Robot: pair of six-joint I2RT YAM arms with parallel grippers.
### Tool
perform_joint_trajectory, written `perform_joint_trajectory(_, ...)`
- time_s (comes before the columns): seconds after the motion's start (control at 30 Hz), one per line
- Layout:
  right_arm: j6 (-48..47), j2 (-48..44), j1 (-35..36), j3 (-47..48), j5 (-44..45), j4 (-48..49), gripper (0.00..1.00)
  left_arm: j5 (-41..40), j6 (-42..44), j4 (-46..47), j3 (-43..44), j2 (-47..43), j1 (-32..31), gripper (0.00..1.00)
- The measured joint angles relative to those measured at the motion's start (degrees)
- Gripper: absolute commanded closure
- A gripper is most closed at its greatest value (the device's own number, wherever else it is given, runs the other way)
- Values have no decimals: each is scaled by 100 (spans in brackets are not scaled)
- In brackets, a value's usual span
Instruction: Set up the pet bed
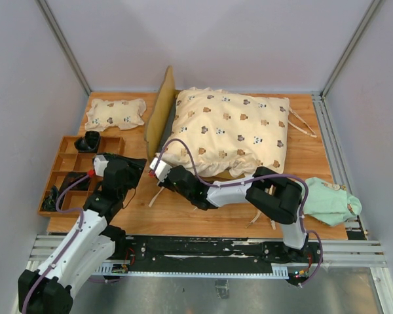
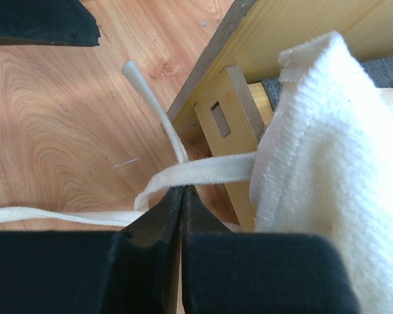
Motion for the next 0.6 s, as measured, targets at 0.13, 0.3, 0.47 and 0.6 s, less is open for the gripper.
perform_joint_trajectory(0.13,-22,-85,0,-149,-35,162,100,-39,-177,-42,-28,2,2,36)
perform_joint_trajectory(0.3,-59,-105,0,-210,-50,348,100,-11,-153,-61,-17,59,111,35)
perform_joint_trajectory(0.47,-101,-105,0,-221,-125,428,100,400,22,-83,94,424,621,34)
perform_joint_trajectory(0.6,-136,-127,0,-262,-177,520,100,647,157,-98,94,461,876,33)
